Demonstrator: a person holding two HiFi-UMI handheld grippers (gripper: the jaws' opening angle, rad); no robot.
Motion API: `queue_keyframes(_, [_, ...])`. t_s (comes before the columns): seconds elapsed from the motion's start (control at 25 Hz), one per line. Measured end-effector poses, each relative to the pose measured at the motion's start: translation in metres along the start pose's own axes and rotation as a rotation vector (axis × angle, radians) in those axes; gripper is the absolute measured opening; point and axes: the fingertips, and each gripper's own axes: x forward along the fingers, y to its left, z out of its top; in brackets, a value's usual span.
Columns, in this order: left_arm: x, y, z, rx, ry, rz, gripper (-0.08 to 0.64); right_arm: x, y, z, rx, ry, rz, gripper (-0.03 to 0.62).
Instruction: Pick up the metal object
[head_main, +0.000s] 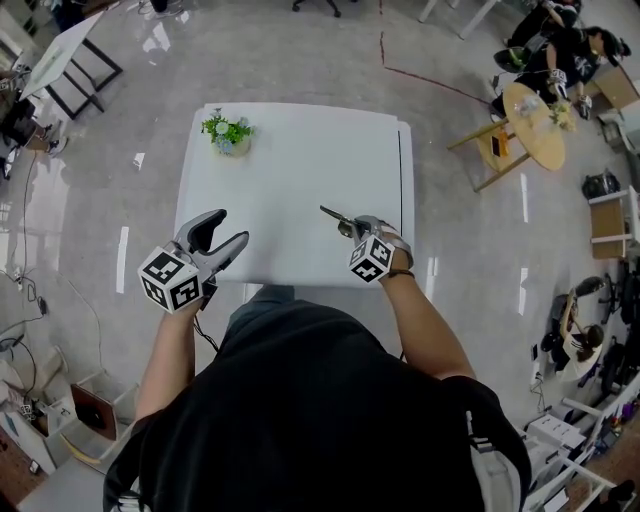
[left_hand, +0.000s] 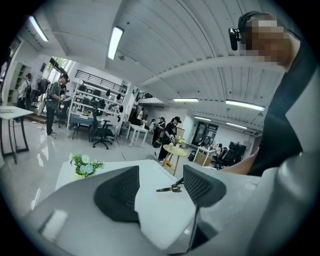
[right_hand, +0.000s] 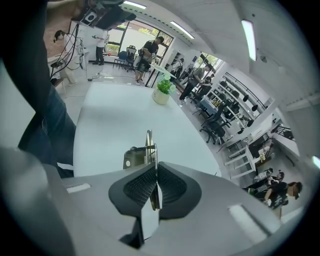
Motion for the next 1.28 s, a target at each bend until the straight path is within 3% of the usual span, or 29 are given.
queue_keyframes(0.8, [-0.027, -0.062, -0.001, 0.052, -0.036, -0.03, 0.264, -0.106, -0.033, 0.031, 0.024, -0.125, -0.207, 0.034])
queue_keyframes(1.28, [-0.034, -0.096, -0.003, 0.081, -0.042, -0.042, 0.264, -0.165, -0.042, 0.036, 0.036, -0.208, -0.288, 0.034])
